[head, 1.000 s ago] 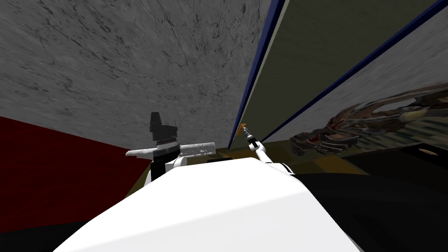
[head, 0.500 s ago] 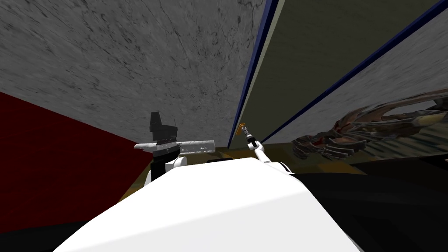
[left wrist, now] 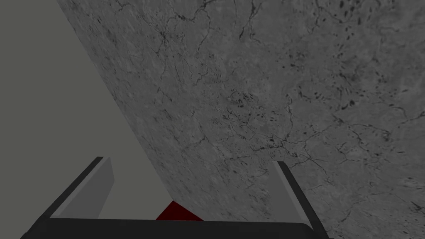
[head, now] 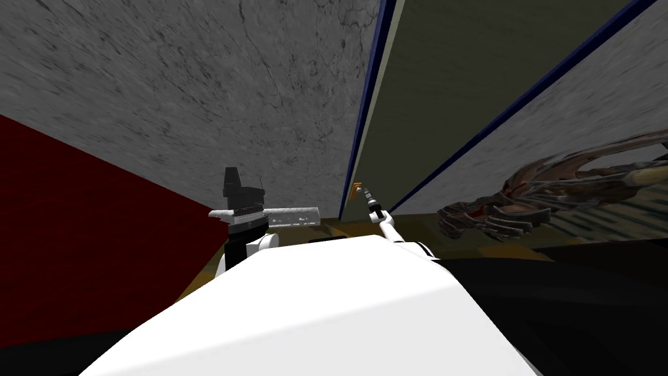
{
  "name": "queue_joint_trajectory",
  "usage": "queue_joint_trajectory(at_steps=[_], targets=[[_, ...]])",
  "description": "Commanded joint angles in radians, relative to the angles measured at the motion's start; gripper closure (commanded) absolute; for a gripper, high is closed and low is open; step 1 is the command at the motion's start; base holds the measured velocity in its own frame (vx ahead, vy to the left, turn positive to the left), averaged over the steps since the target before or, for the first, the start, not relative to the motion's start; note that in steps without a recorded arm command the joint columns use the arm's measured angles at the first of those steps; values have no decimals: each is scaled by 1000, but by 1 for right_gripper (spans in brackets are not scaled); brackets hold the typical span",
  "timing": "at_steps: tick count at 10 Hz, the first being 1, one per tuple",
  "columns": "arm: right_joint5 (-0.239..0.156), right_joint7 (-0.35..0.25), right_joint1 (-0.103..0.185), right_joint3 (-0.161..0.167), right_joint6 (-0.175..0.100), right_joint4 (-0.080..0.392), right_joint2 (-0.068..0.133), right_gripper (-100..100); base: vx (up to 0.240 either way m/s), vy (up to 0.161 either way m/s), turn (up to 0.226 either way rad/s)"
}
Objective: Pull the door open
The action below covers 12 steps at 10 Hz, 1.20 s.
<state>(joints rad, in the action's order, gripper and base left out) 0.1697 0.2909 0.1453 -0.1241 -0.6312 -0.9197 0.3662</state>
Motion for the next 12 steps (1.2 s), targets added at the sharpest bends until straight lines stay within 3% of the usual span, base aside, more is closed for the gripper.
queue_joint_trajectory(at_steps=[1, 5, 12], targets=[[17, 31, -6, -2, -9, 1, 6, -100, -25, 68, -97], [83, 137, -41, -8, -26, -15, 40, -100, -14, 84, -61], [160, 302, -83, -15, -46, -32, 78, -100, -28, 55, -52]])
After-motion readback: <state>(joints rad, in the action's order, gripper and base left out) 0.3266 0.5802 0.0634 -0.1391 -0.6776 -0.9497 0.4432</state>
